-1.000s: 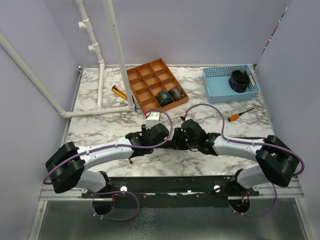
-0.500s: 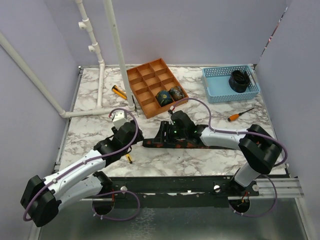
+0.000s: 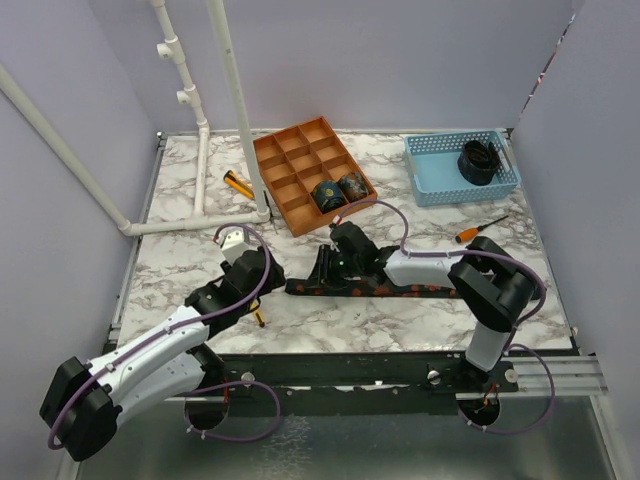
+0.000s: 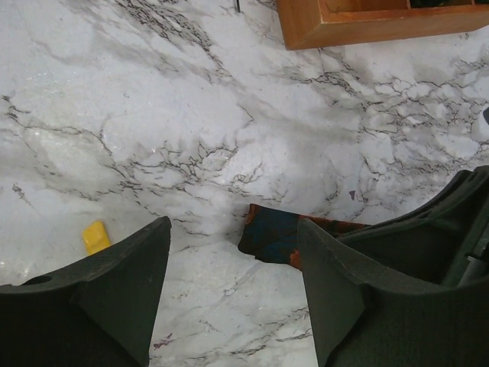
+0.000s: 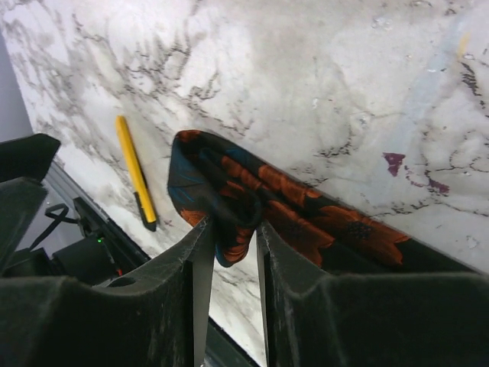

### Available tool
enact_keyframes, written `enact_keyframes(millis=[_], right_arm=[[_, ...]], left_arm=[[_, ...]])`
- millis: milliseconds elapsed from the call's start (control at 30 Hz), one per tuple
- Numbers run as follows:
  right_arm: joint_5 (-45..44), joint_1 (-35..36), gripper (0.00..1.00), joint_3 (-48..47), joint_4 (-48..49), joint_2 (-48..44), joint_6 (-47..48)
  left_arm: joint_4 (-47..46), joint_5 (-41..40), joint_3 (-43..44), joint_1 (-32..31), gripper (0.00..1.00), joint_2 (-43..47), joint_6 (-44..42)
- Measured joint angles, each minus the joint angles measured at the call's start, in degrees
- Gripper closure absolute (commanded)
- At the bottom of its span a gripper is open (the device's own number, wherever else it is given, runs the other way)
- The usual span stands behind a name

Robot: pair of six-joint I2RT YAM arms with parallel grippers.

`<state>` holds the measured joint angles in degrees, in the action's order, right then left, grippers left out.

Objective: Roll the ties
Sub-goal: Roll the tie at the center of the board.

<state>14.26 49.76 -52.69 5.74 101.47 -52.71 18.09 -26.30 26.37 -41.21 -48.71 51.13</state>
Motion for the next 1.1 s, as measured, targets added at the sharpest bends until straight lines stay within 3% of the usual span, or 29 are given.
enact_keyframes(millis=[500, 833, 1100], right_arm=[[0.3, -1.5, 0.87, 2.0, 4.2, 2.9, 1.9], [2.1, -2.2, 0.88, 5.3, 11.8, 3.6, 4.6], [2.6, -2.3, 0.88, 8.6, 18.4, 3.6, 6.0]], left_arm=[[-11.3, 12.1, -2.6, 3.4, 0.3, -5.4, -2.8], [-18.2, 24.0, -6.0, 7.6, 0.31, -9.5, -3.3], [-23.2, 30.4, -8.0, 9.0, 0.38, -14.0, -1.7]])
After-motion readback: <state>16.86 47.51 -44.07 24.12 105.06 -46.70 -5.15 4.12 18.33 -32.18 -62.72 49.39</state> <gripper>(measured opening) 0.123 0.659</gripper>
